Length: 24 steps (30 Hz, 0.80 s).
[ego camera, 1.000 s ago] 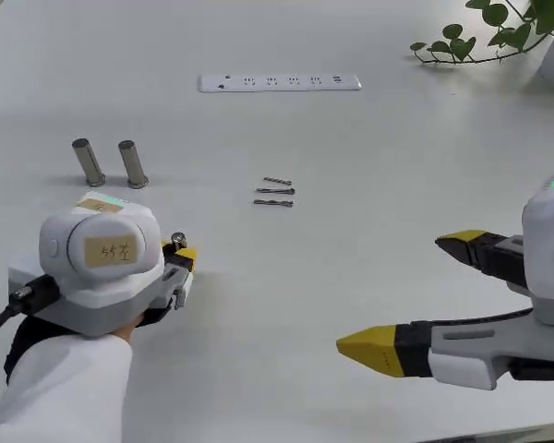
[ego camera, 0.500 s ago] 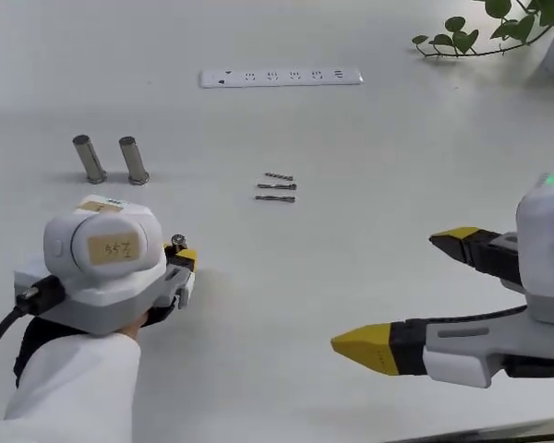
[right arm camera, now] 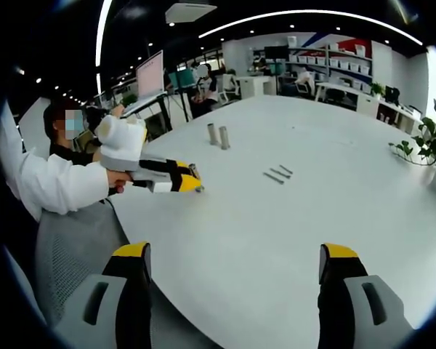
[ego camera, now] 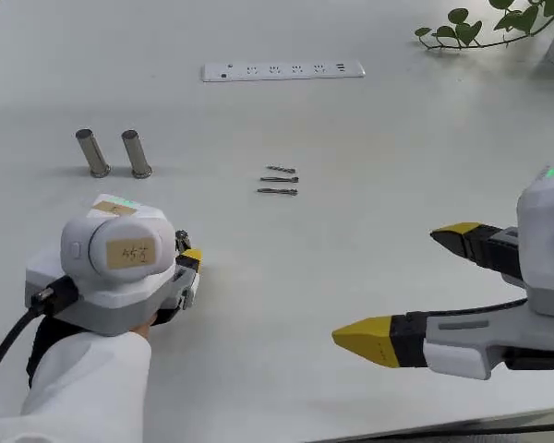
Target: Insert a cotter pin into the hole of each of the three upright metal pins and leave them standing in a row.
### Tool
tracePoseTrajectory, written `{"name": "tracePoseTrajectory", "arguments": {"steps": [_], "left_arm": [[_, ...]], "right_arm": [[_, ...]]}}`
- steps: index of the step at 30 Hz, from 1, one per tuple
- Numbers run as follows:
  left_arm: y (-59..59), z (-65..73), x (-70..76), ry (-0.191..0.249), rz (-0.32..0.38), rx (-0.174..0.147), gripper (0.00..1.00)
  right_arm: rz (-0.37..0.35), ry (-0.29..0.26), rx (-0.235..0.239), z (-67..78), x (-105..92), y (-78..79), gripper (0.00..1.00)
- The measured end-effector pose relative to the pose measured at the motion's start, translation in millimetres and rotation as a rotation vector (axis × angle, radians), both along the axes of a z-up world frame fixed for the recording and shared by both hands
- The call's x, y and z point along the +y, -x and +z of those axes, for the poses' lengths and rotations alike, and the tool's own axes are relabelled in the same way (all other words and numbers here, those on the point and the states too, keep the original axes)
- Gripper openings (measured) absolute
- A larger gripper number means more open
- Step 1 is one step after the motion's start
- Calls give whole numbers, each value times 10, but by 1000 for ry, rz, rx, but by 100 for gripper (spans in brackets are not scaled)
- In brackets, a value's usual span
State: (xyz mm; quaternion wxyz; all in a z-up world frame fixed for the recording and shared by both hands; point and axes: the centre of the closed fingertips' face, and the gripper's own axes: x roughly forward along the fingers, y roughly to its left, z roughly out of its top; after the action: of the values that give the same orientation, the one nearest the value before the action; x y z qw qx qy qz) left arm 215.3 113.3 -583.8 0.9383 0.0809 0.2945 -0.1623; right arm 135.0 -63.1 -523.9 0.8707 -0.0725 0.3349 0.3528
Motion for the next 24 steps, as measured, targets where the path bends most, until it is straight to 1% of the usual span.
{"name": "tracePoseTrajectory", "arguments": {"steps": [1, 2, 3, 5, 6, 7, 8, 10, 11, 13, 14, 15, 16, 18, 19, 20, 21, 22, 23, 24], "left_arm": [[6, -3, -5, 12, 5, 6, 23], [20, -17, -8, 15, 2, 21, 28], [29, -28, -16, 14, -8, 29, 30], [59, -52, -66, 19, -52, 50, 32], [79, -68, -69, 13, -65, 65, 32], [92, -81, -48, -3, -69, 76, 34], [87, -78, -52, 2, -74, 73, 36], [111, -64, -79, 34, -103, 88, 45], [144, -53, -96, 46, -127, 104, 49], [159, -21, -93, 54, -149, 102, 55], [163, 14, -99, 59, -180, 87, 58], [165, 39, -105, 56, -208, 68, 61], [203, 66, -140, 63, -259, 57, 64], [266, 96, -158, 72, -305, 53, 69], [320, 107, -160, 73, -337, 56, 74], [357, 111, -157, 77, -354, 61, 77], [392, 120, -164, 81, -376, 57, 80], [420, 126, -143, 89, -379, 52, 82], [446, 118, -130, 93, -383, 56, 84], [498, 104, -125, 98, -405, 66, 87]], "right_arm": [[-1, 0, 1, -3, -5, -3, 94], [-2, 0, 2, -7, -12, -2, 94], [-2, 0, 2, -11, -15, -6, 94], [-3, 1, 5, -20, -22, -7, 94], [-2, 1, 4, -23, -24, -8, 94], [-2, 1, 7, -27, -23, -14, 94], [-1, 2, 7, -29, -22, -15, 94], [-1, -5, 8, -25, -8, -21, 94], [0, -7, 8, -22, 2, -28, 94], [3, -6, 8, -24, 14, -33, 94], [5, -2, 8, -30, 18, -30, 94], [7, -2, 9, -33, 20, -33, 94], [7, -2, 10, -37, 23, -28, 94], [9, -1, 14, -45, 24, -22, 94], [10, 0, 15, -48, 22, -22, 94], [8, 2, 16, -53, 15, -19, 94], [7, 3, 16, -56, 11, -24, 94], [6, 4, 17, -61, 4, -22, 93], [5, 5, 19, -69, 0, -27, 93], [6, 7, 24, -89, -5, -22, 93]]}}
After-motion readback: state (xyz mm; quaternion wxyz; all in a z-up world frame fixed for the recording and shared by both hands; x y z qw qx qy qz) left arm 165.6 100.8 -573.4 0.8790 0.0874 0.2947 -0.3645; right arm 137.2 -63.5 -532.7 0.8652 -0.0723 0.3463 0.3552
